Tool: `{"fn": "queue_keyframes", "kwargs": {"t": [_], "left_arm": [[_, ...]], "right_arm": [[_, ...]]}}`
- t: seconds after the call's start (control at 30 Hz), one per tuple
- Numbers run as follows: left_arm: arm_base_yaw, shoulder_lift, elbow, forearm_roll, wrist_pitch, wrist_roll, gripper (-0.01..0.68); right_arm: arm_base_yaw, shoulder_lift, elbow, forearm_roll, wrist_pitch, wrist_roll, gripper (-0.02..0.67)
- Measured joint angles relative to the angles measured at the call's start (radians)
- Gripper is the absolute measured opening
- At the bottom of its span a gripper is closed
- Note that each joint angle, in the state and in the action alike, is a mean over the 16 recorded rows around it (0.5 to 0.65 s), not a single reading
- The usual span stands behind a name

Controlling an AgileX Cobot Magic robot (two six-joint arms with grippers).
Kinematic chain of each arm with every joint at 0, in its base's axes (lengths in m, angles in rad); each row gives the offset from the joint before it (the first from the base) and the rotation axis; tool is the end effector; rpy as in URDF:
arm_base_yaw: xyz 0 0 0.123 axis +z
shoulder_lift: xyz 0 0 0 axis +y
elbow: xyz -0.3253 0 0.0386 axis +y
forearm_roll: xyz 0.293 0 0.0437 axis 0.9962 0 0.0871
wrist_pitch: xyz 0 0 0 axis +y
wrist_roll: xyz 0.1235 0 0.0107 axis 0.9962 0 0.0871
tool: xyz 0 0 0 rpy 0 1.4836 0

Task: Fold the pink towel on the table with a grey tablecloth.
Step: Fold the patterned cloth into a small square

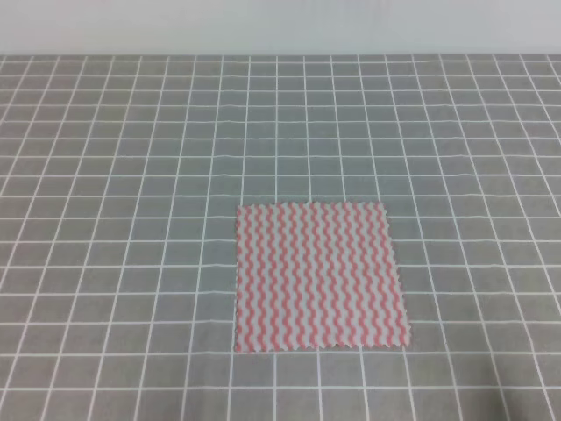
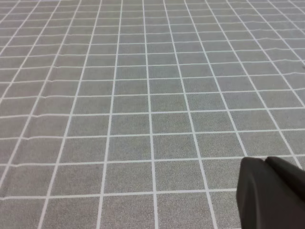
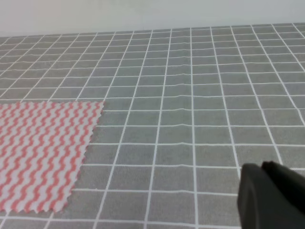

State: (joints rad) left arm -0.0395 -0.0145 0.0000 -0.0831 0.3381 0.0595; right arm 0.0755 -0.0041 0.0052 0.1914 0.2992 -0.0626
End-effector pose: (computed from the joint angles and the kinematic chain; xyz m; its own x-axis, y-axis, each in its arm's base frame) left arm 0.0868 -0.0069 0.1758 -0.2342 -0.0097 -0.9721 0.0618 0.9978 -0.0248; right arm 0.0879 0.0136 0.1780 -0.2200 0.1037 -0.9700 -0.1043 0.9861 0.1291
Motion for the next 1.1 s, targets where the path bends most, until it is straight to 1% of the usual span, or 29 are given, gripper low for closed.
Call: {"fn": "queue_keyframes", "kwargs": {"t": [1.1], "left_arm": [[0.0, -0.015, 0.009, -0.002, -0.006, 0.0, -0.003]], "right_arm": [[0.0, -0.004, 0.001, 0.0, 0.0, 0.0, -0.015]]}}
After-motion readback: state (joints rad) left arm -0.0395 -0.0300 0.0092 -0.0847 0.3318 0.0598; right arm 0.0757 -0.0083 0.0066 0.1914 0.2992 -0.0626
